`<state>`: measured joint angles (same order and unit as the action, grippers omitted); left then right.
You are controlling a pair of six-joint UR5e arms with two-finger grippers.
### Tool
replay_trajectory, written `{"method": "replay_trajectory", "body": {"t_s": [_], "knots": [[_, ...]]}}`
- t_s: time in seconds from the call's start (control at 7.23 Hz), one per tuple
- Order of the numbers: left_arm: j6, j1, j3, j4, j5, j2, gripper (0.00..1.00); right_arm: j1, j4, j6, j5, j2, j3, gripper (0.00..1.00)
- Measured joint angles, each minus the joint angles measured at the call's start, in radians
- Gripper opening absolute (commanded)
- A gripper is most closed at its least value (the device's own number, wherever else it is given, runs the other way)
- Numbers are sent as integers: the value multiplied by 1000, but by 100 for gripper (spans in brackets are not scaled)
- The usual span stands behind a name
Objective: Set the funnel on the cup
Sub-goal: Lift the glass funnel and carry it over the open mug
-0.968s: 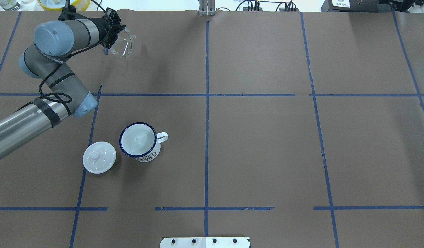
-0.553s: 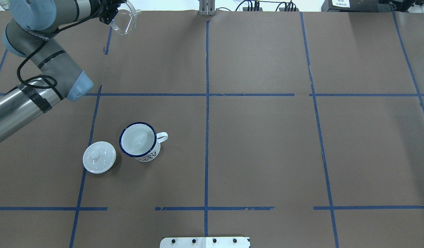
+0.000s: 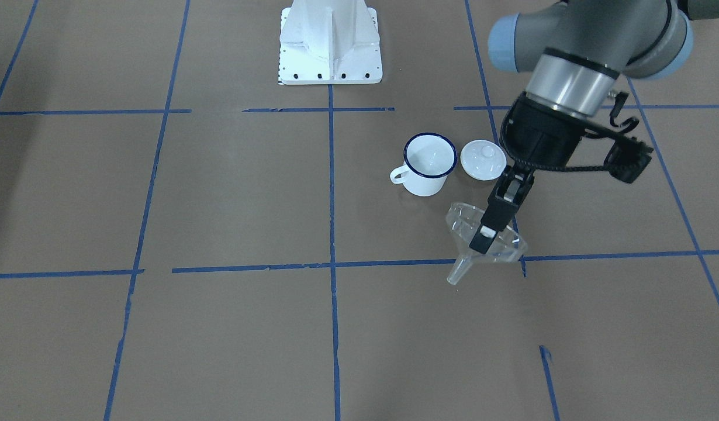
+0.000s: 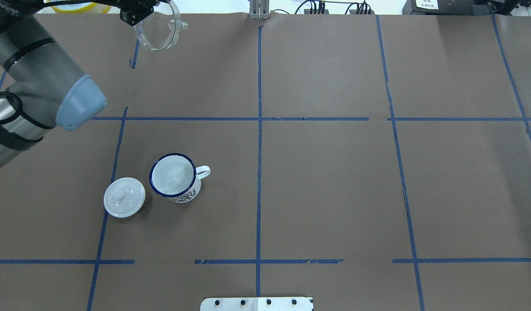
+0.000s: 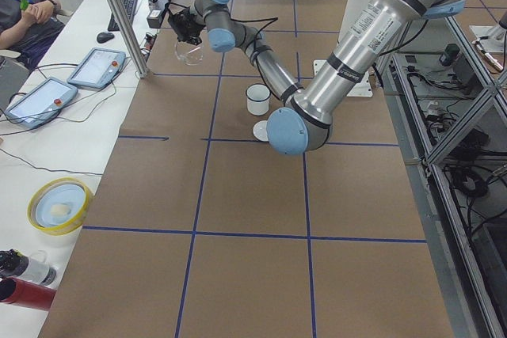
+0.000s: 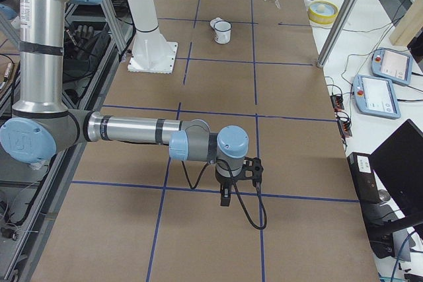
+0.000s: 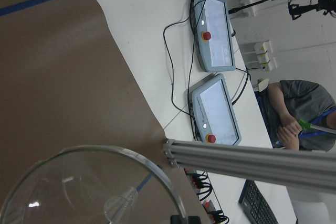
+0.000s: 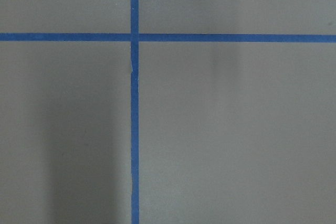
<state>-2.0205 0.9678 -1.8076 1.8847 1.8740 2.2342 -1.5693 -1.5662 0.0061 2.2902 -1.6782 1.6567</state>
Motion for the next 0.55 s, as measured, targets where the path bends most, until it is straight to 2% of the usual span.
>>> {"method": "replay_trajectory", "body": {"t_s": [0.28,0.55], "knots": [[154,-45,-169,-416,54,34,0,0,0,0,0,0,0,100],[349,-138,-212,-745,69,102,0,0,0,0,0,0,0,100]]}}
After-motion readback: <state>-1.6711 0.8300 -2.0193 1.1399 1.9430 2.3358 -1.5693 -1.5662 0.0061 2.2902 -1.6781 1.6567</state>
